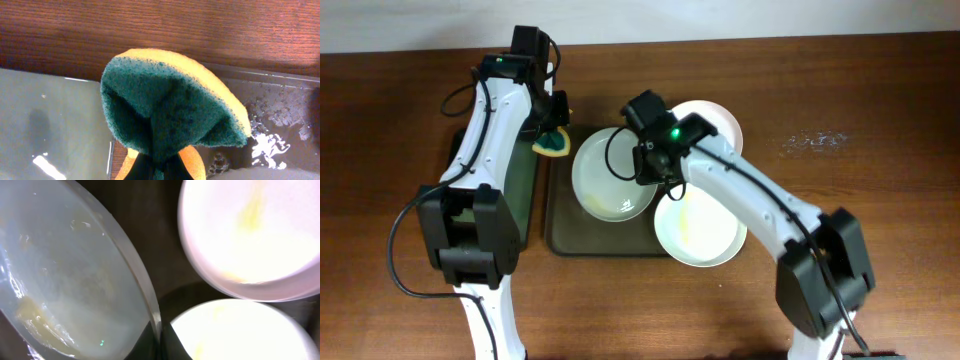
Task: Clean dirty plates on tray and stack at the side
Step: 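Lift the scrubbed plate with the right gripper, retract left gripper, then place the plate on the table right of the tray, release, then grasp the lower-right plate rim with the right gripper, drag it left, then scrub the held plate with the sponge in the left gripper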
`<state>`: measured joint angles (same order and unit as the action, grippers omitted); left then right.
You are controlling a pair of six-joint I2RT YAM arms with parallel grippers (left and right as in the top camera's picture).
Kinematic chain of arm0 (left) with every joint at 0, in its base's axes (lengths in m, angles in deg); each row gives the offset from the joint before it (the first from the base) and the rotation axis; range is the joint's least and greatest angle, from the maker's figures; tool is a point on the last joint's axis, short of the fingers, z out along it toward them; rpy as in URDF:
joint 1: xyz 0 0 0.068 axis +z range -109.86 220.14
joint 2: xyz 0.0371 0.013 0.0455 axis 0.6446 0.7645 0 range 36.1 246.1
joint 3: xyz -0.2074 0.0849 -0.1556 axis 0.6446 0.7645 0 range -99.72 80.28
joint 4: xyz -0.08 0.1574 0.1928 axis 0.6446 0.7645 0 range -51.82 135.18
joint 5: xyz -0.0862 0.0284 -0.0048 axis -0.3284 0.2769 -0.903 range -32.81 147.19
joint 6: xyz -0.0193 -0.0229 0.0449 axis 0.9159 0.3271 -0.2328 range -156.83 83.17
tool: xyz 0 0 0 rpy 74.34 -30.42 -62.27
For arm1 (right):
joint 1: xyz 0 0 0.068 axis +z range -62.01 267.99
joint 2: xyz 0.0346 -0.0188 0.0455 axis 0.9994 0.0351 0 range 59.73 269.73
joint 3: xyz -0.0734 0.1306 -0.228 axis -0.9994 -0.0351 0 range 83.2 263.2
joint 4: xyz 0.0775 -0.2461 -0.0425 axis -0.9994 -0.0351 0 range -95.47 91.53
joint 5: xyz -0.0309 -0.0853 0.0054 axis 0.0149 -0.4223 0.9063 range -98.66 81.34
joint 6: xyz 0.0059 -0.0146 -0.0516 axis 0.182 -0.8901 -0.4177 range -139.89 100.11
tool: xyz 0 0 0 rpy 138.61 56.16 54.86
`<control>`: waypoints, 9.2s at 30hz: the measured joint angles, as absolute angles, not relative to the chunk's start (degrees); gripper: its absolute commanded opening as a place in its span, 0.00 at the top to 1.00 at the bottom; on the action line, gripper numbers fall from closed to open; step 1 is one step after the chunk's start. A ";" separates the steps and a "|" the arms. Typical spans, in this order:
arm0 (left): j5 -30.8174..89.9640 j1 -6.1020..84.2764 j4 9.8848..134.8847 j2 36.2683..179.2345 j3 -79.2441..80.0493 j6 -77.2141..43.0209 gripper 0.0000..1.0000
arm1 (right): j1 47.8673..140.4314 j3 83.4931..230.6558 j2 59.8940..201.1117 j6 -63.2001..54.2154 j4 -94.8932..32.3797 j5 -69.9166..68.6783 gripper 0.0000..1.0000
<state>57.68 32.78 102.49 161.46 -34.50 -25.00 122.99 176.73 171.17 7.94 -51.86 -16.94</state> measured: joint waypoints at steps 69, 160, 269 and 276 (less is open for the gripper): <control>57.68 32.76 102.30 161.46 -34.50 -25.00 1.00 | 60.65 156.12 165.44 -5.96 -58.15 3.28 0.63; 56.68 32.06 106.91 161.46 -34.52 -27.62 1.00 | 117.59 158.66 175.19 12.08 -31.05 -0.21 0.96; 60.24 21.66 87.50 155.45 -5.21 -32.69 1.00 | 112.76 159.60 176.70 11.33 -32.43 16.07 0.96; 29.14 22.86 94.14 156.61 -3.82 -47.82 1.00 | 112.50 159.49 176.70 10.89 -33.39 16.11 0.96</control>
<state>29.14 22.86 94.14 156.61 -3.82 -47.82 112.50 159.49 176.70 10.89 -33.39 16.11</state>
